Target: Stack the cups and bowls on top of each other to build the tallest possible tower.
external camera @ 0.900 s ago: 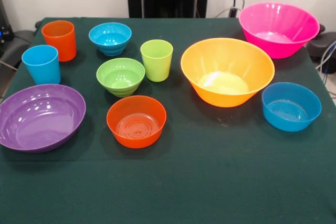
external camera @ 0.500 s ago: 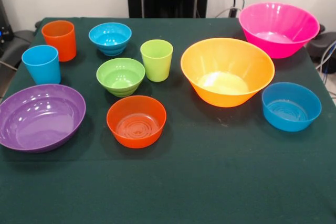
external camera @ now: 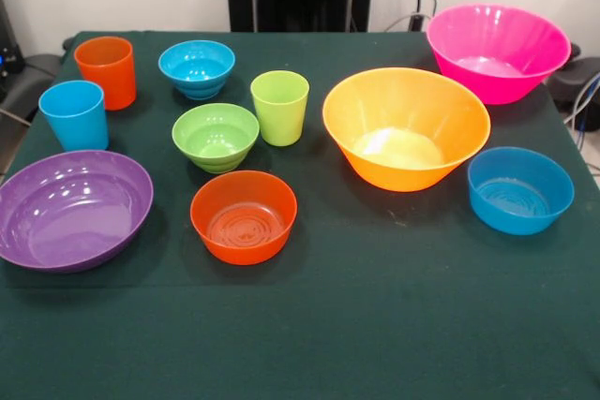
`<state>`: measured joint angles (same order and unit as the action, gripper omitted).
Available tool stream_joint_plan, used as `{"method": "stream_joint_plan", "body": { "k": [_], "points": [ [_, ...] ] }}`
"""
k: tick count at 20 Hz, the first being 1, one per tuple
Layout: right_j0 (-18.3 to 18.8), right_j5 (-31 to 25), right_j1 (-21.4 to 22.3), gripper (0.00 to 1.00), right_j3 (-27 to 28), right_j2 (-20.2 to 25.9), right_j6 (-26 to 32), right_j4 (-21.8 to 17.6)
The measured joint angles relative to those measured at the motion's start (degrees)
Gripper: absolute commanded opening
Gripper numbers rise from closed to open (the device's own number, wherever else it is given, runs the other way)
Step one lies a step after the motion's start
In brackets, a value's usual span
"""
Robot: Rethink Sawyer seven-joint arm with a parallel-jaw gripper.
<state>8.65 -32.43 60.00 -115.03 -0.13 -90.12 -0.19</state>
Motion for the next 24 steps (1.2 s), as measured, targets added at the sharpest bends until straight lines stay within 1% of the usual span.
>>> {"method": "stream_joint_plan", "body": {
  "k": [9, 16, 24],
  "points": [
    [1.7, 0.0, -4.9, 1.00, 3.1, 0.1, 0.0, -0.1],
    [2.7, 0.0, -8.4, 1.00, 5.5, 0.1, 0.0, -1.3],
    [5.6, 1.0, -12.8, 1.00, 8.3, 0.2, 0.0, -2.6]
  ]
}}
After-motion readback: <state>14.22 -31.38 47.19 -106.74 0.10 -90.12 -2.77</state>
